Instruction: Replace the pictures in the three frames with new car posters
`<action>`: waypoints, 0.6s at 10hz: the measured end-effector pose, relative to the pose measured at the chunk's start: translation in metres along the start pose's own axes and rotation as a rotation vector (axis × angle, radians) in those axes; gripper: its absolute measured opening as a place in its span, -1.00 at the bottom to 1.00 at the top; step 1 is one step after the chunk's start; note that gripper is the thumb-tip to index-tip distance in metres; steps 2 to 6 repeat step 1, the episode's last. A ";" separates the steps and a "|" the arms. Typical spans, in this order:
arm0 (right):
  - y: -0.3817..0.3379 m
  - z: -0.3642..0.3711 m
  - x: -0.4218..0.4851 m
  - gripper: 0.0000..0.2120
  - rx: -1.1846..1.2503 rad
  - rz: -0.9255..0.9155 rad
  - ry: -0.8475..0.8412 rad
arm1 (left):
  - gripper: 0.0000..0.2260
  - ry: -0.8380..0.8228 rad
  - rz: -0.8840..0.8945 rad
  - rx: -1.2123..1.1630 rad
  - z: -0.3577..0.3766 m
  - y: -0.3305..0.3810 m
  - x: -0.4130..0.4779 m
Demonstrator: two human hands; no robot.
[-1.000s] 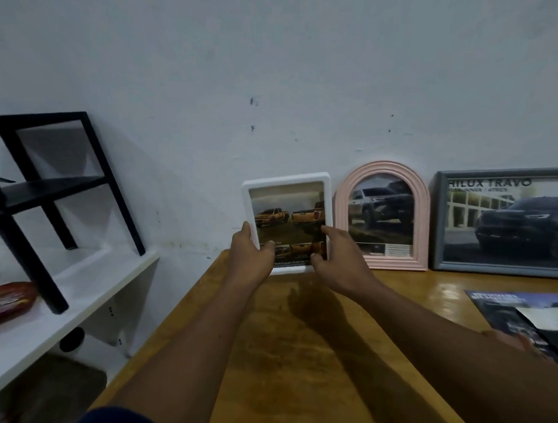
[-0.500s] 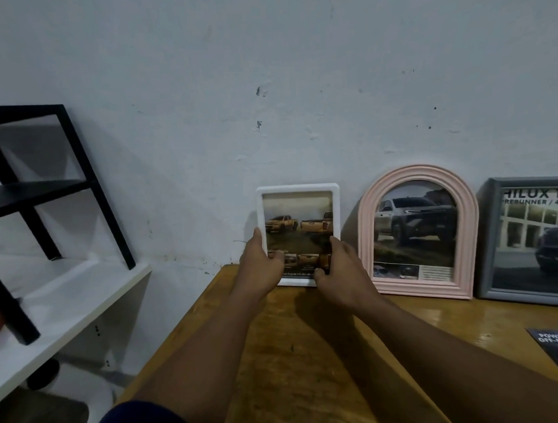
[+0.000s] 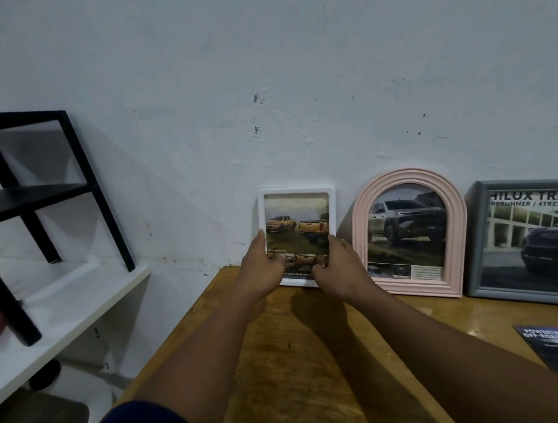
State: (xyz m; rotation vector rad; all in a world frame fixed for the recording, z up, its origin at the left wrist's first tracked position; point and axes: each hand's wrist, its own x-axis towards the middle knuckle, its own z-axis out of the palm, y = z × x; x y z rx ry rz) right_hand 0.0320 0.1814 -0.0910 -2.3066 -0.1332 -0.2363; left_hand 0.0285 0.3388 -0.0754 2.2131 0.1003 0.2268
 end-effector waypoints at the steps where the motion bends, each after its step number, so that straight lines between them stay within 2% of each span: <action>1: -0.012 -0.015 -0.008 -0.44 0.009 -0.021 -0.004 | -0.43 0.006 0.060 0.025 -0.010 0.013 -0.017; 6: -0.012 -0.015 -0.008 -0.44 0.009 -0.021 -0.004 | -0.43 0.006 0.060 0.025 -0.010 0.013 -0.017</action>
